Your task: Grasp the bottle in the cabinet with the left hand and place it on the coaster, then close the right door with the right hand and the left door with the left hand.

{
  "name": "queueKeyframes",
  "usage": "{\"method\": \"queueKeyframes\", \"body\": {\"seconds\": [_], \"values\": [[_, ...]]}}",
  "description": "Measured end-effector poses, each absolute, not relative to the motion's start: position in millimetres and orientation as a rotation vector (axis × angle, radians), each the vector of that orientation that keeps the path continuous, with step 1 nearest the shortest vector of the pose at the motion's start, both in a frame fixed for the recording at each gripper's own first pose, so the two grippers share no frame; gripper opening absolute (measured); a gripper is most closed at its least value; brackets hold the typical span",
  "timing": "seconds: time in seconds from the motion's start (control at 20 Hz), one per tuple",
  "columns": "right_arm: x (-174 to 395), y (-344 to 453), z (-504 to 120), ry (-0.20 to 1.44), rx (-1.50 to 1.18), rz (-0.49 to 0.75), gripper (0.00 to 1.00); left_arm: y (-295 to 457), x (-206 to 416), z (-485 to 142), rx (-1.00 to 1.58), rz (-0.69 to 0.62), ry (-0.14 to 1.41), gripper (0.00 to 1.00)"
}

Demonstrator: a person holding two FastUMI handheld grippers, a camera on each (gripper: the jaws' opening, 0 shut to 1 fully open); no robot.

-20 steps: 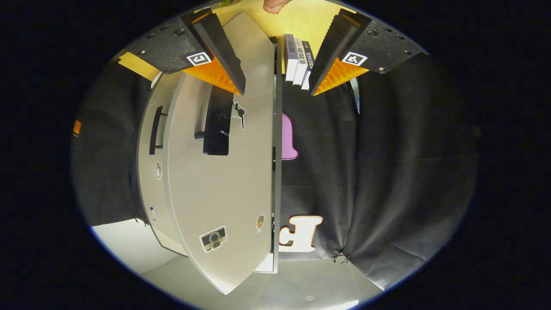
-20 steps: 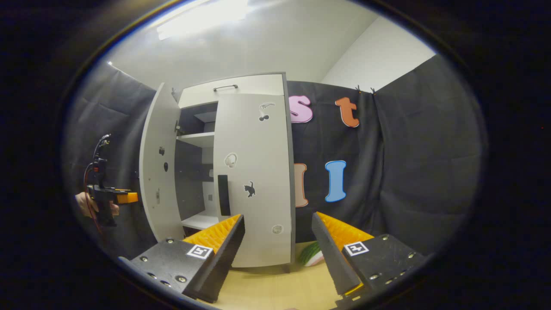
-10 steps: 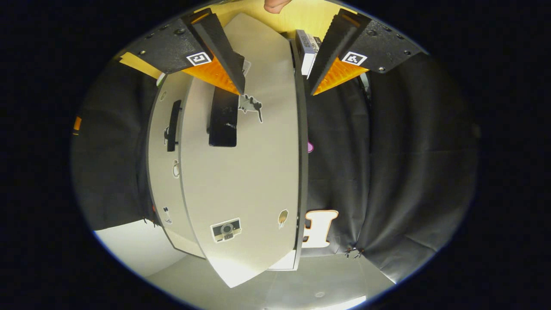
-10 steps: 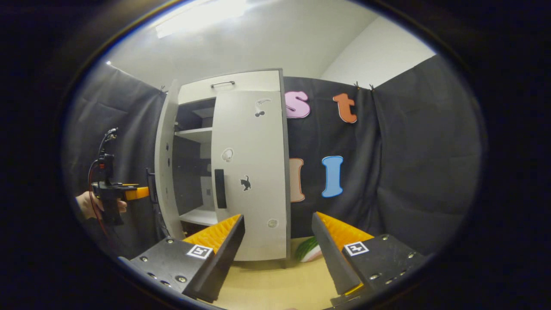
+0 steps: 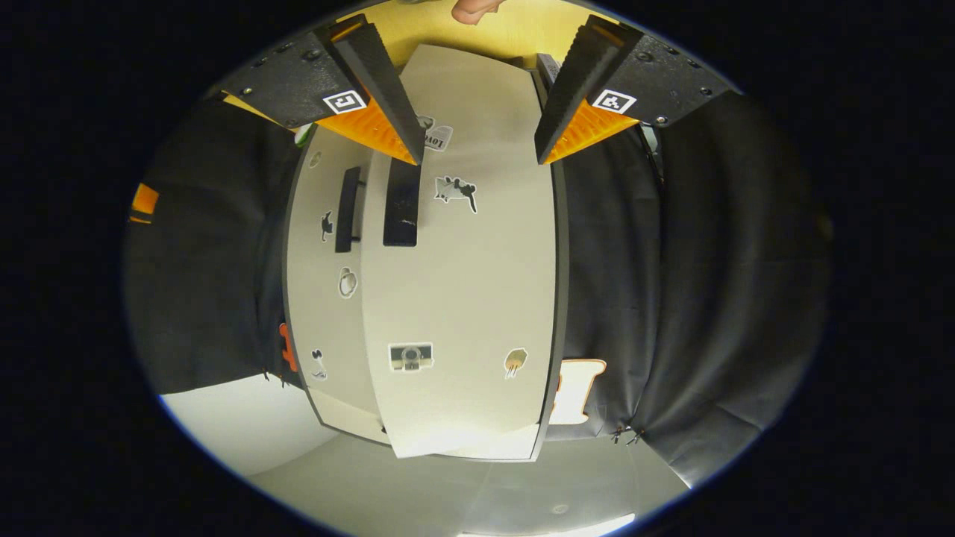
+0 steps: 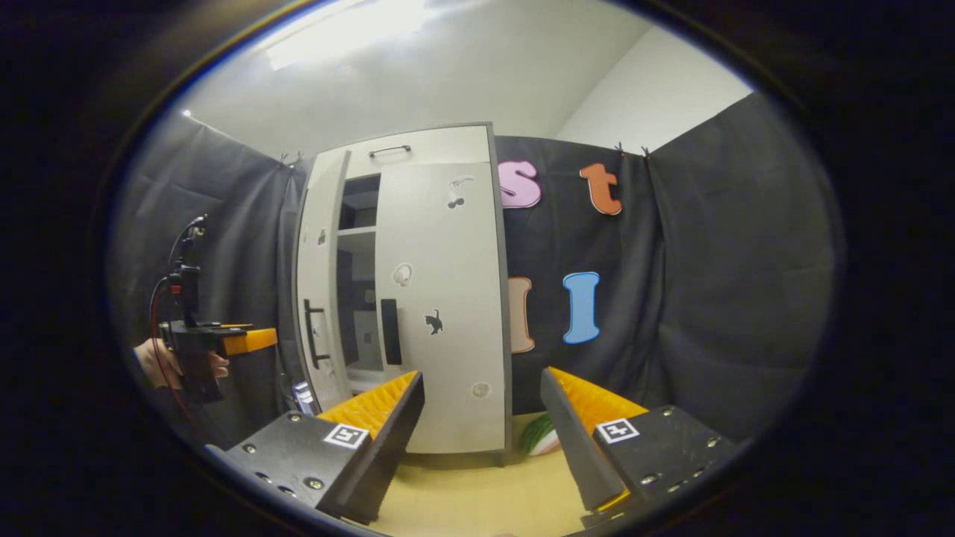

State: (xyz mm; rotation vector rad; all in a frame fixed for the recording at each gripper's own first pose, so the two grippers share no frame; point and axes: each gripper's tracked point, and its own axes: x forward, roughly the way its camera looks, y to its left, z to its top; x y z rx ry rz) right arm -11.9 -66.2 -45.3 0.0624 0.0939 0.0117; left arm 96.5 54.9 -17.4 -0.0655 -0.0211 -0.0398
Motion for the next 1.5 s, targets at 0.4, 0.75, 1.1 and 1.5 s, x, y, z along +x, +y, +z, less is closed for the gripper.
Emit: {"method": "queueKeyframes", "body": {"seconds": [0.4,0.75,1.1,1.5], "values": [[-6.9,-49.7,-43.1,0.084,0.078,0.043,0.95,56.3,61.2,-20.9,-0.086,-0.015,-0.017,0.94],[5.6,-25.3,-33.1,0.053,0.072,0.076,0.95,68.4,37.5,-28.9,-0.071,0.017,-0.008,0.94],[19.7,-19.4,-34.3,0.025,0.048,0.073,0.95,71.7,32.8,-32.0,-0.054,0.025,-0.015,0.94],[24.0,-25.8,-24.6,0.002,0.046,0.055,0.95,70.6,39.3,-25.9,-0.081,0.020,-0.027,0.94]]}}
